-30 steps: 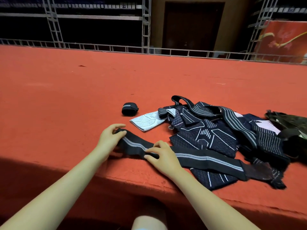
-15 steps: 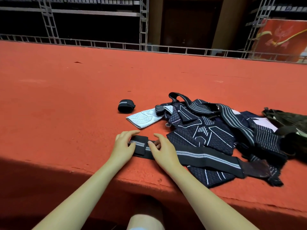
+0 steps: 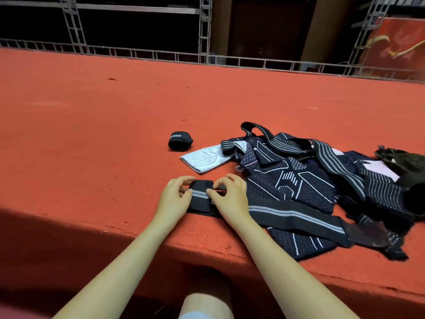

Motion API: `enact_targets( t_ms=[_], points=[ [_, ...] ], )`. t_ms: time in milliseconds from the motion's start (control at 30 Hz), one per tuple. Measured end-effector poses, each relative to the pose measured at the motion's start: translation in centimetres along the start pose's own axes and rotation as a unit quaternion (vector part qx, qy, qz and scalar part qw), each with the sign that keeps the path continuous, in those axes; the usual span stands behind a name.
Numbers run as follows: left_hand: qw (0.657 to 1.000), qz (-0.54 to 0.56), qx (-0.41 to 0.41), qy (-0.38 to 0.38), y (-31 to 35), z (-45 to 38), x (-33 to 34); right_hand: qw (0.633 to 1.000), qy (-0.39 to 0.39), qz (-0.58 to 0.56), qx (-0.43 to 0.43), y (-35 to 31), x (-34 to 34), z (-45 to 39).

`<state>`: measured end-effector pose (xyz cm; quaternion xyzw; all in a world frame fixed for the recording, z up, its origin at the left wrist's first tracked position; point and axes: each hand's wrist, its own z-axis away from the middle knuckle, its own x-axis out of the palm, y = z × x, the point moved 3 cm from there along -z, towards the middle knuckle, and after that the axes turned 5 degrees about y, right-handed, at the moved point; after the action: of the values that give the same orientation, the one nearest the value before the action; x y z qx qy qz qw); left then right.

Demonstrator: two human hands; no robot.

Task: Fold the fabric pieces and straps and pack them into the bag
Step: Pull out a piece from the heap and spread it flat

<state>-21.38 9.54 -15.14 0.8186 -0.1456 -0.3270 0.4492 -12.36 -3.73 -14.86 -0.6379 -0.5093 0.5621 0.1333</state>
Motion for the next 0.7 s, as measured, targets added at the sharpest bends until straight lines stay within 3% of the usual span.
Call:
enact_targets(
  t_ms=[133,433,600,700],
  points=[
    [1.000,-0.005,-0.006,0.001,0.0,0.1,0.1,0.998,-0.013,-0.058,0.008,-0.2,0.0,0.3],
    [0.985,-0.166,0.038,-0.030,0.5,0.6,1.1,0.995,0.027,-0.095,0.003,-0.2,-0.7,0.8],
    [0.991,-0.069,0.007,-0.118,1.0,1.0,0.7,0.991,0.048,-0.117,0.043,-0.2,-1.4,1.2],
    [0.991,-0.015,-0.014,-0.131,0.9,1.1,0.6,0.990,0.040,-0.121,0.052,-0.2,-1.5,1.3]
  ],
)
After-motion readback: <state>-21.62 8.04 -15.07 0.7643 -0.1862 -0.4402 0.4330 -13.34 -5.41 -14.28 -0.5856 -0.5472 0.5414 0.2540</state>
